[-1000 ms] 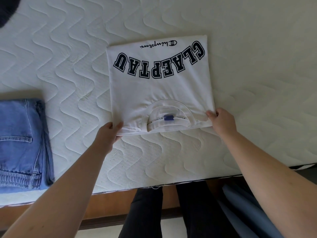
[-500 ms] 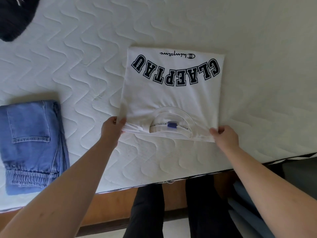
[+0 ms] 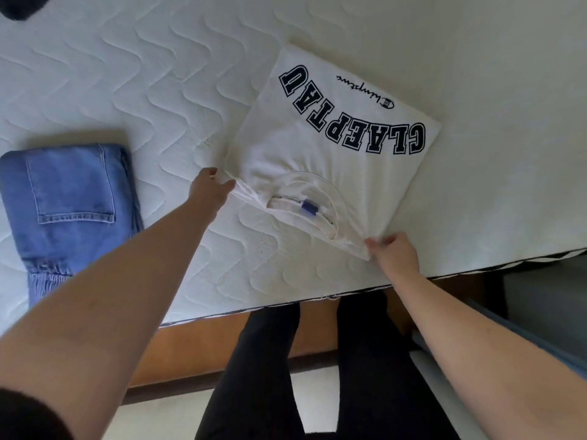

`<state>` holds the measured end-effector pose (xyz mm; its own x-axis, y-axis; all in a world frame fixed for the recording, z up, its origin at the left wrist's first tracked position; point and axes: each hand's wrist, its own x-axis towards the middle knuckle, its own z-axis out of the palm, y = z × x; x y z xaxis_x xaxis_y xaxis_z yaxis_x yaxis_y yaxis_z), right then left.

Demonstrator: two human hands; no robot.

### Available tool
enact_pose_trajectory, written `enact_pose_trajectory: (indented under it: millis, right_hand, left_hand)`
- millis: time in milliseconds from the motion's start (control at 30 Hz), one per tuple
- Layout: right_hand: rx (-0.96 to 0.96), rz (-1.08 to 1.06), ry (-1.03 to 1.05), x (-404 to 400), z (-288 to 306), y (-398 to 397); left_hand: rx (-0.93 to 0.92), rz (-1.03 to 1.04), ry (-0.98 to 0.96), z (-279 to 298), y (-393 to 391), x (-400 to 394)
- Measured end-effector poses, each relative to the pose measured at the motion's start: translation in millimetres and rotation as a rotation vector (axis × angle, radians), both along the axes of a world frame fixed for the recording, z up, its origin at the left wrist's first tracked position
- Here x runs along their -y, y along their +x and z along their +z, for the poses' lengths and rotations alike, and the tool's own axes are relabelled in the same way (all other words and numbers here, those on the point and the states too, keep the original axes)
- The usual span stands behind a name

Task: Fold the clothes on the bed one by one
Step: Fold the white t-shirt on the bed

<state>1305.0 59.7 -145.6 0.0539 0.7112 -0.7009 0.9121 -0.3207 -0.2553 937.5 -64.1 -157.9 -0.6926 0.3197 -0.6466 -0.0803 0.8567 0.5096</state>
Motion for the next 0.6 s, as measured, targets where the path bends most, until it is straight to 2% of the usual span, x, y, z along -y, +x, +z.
enact_pose_trajectory:
  millis: [200,367,500,600]
  right_hand:
    - [-0.087,0.194,0.088,-29.9,38.0,-1.7]
    - [-0.257,0.357,0.049,-59.1,46.6,-31.5]
    - [-0.366,0.625,0.045,-79.0,35.8,-65.4]
    - [-0.466,0.811,0.015,-92.5,32.7,-87.2]
  left_hand:
    - [-0.036,0.068,-0.057,19.8,27.2,17.0]
    - [-0.016,0.234,0.092,33.9,74.0,16.7]
    - [0.056,0.297,0.167,35.4,126.4,8.4]
    - [0.089,0.440,0.149,40.0,168.9,2.8]
